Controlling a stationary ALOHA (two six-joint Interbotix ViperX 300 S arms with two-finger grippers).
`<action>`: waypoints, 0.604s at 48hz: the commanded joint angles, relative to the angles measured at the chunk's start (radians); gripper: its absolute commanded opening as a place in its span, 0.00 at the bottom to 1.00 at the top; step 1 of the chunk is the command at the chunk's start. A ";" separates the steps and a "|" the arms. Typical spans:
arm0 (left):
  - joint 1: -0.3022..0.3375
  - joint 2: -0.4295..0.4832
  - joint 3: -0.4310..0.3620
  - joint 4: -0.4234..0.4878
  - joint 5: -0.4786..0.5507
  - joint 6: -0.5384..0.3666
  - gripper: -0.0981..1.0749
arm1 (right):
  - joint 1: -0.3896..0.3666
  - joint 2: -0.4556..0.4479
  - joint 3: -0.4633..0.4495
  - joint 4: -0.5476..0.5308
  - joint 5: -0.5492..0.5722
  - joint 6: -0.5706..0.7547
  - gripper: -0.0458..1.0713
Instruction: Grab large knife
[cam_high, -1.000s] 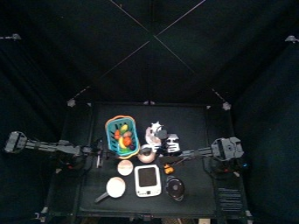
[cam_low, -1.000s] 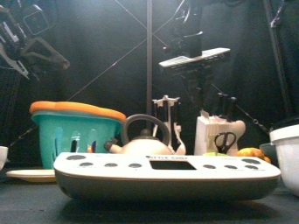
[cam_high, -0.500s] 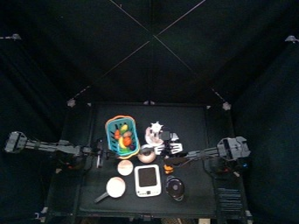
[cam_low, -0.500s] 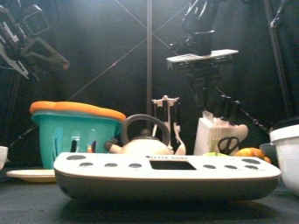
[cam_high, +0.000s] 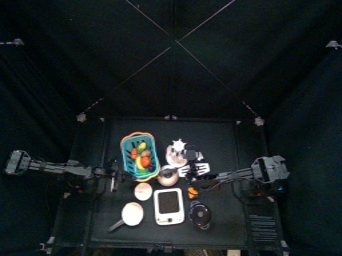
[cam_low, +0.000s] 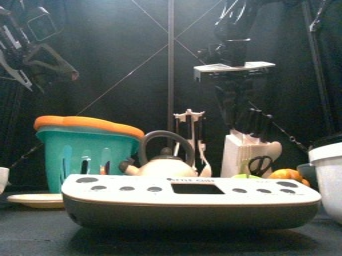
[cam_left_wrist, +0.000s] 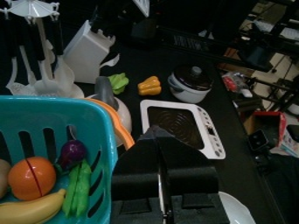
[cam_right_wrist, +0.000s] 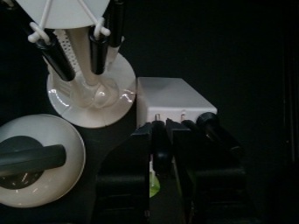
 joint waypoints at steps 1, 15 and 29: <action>0.002 0.002 -0.017 -0.002 -0.005 0.000 0.06 | -0.003 -0.040 -0.002 -0.012 -0.002 0.003 0.32; 0.005 0.002 -0.012 -0.009 -0.005 -0.002 0.06 | -0.003 -0.041 0.005 -0.044 -0.002 0.002 0.32; 0.005 0.002 -0.008 -0.023 -0.005 0.000 0.06 | 0.000 -0.058 0.018 -0.046 -0.003 0.003 0.32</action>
